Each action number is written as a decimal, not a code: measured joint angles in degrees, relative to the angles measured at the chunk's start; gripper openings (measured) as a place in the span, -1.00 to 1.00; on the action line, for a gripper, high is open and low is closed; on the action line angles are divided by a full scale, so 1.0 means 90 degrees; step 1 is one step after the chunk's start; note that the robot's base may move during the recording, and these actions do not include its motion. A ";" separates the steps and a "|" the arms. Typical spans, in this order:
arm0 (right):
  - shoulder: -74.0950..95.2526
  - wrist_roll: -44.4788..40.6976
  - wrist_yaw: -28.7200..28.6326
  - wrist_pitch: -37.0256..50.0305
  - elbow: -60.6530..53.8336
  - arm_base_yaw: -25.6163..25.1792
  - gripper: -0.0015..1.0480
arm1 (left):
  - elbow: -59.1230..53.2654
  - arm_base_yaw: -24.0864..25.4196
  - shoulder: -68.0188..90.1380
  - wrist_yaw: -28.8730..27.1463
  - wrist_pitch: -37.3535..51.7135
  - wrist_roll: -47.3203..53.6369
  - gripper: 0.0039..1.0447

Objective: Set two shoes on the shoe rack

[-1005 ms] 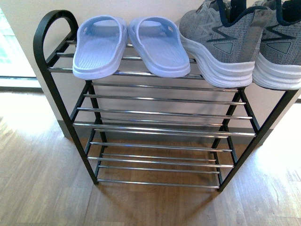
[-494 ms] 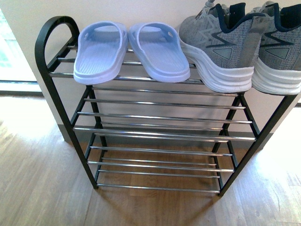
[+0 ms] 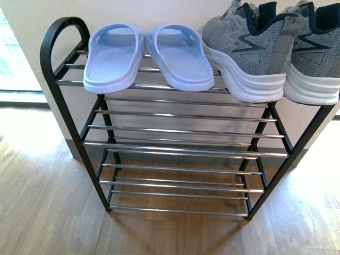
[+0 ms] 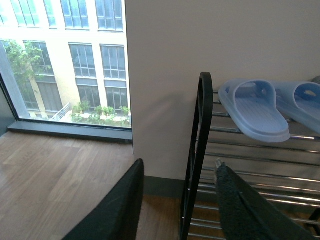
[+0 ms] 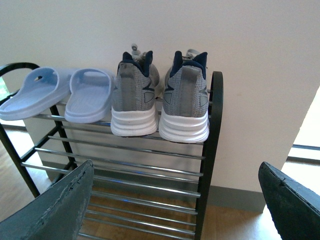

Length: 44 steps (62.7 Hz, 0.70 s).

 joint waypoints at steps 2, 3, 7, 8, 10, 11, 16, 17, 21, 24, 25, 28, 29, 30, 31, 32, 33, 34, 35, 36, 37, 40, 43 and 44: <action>0.0000 0.0000 0.0000 0.0000 0.0000 0.0000 0.82 | 0.0000 0.0000 0.0000 0.0000 0.0000 0.0000 -0.03; 0.0000 0.0000 -0.0002 0.0000 0.0000 0.0000 0.82 | 0.0000 0.0000 0.0000 0.0000 0.0000 0.0000 0.00; 0.0000 0.0000 0.0000 0.0000 0.0000 0.0000 0.82 | 0.0000 0.0000 0.0000 -0.0002 0.0000 0.0000 0.27; -0.0002 0.0000 -0.0002 0.0000 0.0000 0.0000 0.82 | 0.0000 0.0000 0.0000 -0.0002 0.0000 0.0000 0.31; 0.0000 0.0000 0.0002 0.0000 0.0000 0.0000 0.82 | 0.0000 0.0000 0.0000 0.0000 0.0000 0.0000 0.51; 0.0000 0.0000 0.0000 0.0000 0.0000 0.0000 0.82 | 0.0000 0.0000 0.0000 0.0000 0.0000 0.0000 0.58; 0.0000 0.0000 -0.0002 0.0000 0.0000 0.0000 0.82 | 0.0000 0.0000 0.0000 -0.0002 0.0000 0.0002 0.84; 0.0000 0.0000 0.0000 0.0000 0.0000 0.0000 0.82 | 0.0000 0.0000 0.0000 0.0000 0.0000 0.0012 0.86; -0.0002 0.0000 0.0000 0.0000 0.0000 0.0000 0.82 | 0.0000 0.0000 0.0000 0.0000 0.0000 0.0015 0.81; -0.0002 0.0000 -0.0002 0.0000 0.0000 0.0000 0.82 | 0.0000 0.0000 0.0000 -0.0002 0.0000 0.0015 0.83; 0.0000 0.0000 -0.0002 0.0000 0.0000 0.0000 0.82 | 0.0000 0.0000 0.0000 -0.0002 0.0000 0.0017 0.83; 0.0000 0.0000 -0.0002 0.0000 0.0000 0.0000 0.82 | 0.0000 0.0000 0.0000 0.0000 0.0000 0.0015 0.83; 0.0000 0.0000 -0.0002 0.0000 0.0000 0.0000 0.82 | 0.0000 0.0000 0.0000 0.0000 0.0000 0.0015 0.83; -0.0002 0.0000 0.0000 0.0000 0.0000 0.0000 0.82 | 0.0000 0.0000 0.0000 0.0000 0.0000 0.0015 0.83; -0.0002 0.0000 0.0000 0.0000 0.0000 0.0000 0.82 | 0.0000 0.0000 0.0000 0.0000 0.0000 0.0015 0.83; -0.0002 0.0000 -0.0002 0.0000 0.0000 0.0000 0.82 | 0.0000 0.0000 0.0000 -0.0002 0.0000 0.0015 0.83; -0.0002 0.0000 -0.0002 0.0000 0.0000 0.0000 0.82 | 0.0000 0.0000 0.0000 -0.0002 0.0000 0.0015 0.83; -0.0002 0.0000 -0.0002 0.0000 0.0000 0.0000 0.82 | 0.0000 0.0000 0.0000 -0.0002 0.0000 0.0015 0.83; 0.0000 0.0000 0.0000 0.0000 0.0000 0.0000 0.82 | 0.0000 0.0000 0.0000 -0.0002 0.0000 0.0015 0.83; 0.0000 0.0000 -0.0002 0.0000 0.0000 0.0000 0.82 | 0.0000 0.0000 0.0000 0.0000 0.0000 0.0015 0.83; 0.0000 0.0000 -0.0002 0.0000 0.0000 0.0000 0.82 | 0.0000 0.0000 0.0000 -0.0002 0.0000 0.0015 0.83; -0.0002 0.0000 -0.0002 0.0000 0.0000 0.0000 0.82 | 0.0000 0.0000 0.0000 -0.0002 0.0000 0.0015 0.83; 0.0000 0.0000 -0.0002 0.0000 0.0000 0.0000 0.82 | 0.0000 0.0000 0.0000 -0.0002 0.0000 0.0015 0.83; 0.0000 0.0000 -0.0002 0.0000 0.0000 0.0000 0.82 | 0.0000 0.0000 0.0000 -0.0002 0.0000 0.0015 0.83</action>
